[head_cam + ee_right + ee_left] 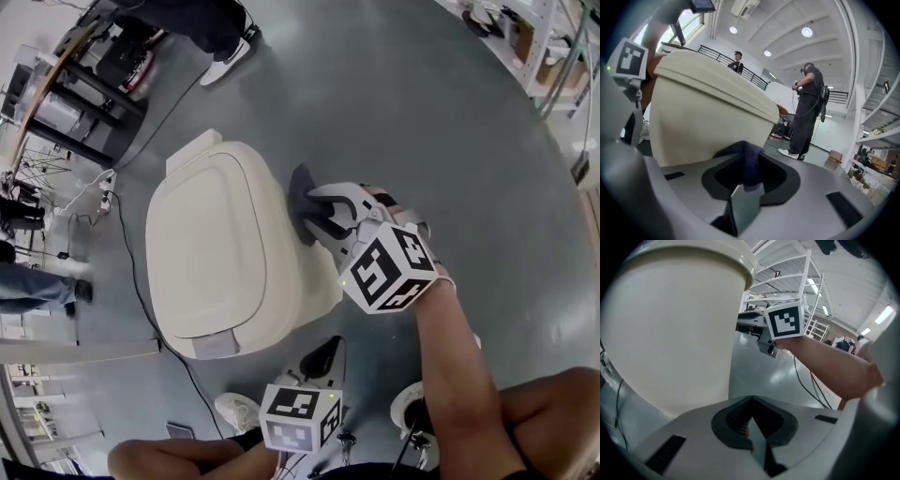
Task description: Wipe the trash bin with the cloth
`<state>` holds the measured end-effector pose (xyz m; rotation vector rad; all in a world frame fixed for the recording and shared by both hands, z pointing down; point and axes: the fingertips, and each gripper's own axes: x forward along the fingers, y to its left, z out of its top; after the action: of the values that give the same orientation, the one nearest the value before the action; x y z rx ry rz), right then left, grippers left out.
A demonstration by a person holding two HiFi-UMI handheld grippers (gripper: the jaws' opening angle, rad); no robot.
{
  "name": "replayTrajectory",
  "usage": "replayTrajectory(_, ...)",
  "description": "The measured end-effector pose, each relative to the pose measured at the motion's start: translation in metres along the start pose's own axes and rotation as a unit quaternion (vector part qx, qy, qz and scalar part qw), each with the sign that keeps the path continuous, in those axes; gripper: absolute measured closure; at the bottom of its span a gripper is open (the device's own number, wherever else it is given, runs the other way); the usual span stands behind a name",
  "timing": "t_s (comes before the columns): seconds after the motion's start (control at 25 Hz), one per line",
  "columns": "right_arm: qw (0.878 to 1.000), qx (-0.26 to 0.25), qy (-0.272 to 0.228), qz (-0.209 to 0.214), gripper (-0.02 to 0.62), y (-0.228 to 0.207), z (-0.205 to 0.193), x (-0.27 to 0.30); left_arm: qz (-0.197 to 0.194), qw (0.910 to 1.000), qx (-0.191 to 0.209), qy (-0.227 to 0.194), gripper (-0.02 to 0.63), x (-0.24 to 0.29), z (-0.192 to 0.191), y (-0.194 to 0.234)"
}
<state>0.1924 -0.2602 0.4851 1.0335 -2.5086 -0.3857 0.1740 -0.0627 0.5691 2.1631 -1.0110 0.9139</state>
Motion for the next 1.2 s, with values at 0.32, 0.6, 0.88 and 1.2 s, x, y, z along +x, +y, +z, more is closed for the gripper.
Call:
replayTrajectory(0.32,0.999,0.039,0.036,0.009,0.503,0.020,-0.050,0.020,0.000,0.9993,-0.010,0.035,0.606,0.013,-0.022,0.007)
replayTrajectory(0.6,0.994,0.096,0.052,0.018,0.503,0.036,-0.092,0.035,-0.006,0.9985,-0.016,0.053,0.606,0.020,-0.031,0.005)
replayTrajectory(0.88,0.988,0.133,0.077,0.019,0.503,0.048,-0.126,0.050,-0.015,0.9980,-0.013,0.060,0.606,0.027,-0.031,0.006)
replayTrajectory(1.2,0.978,0.172,0.108,0.043,0.503,0.064,-0.164,0.061,0.004,0.9976,-0.023,0.065,0.606,0.031,-0.031,0.025)
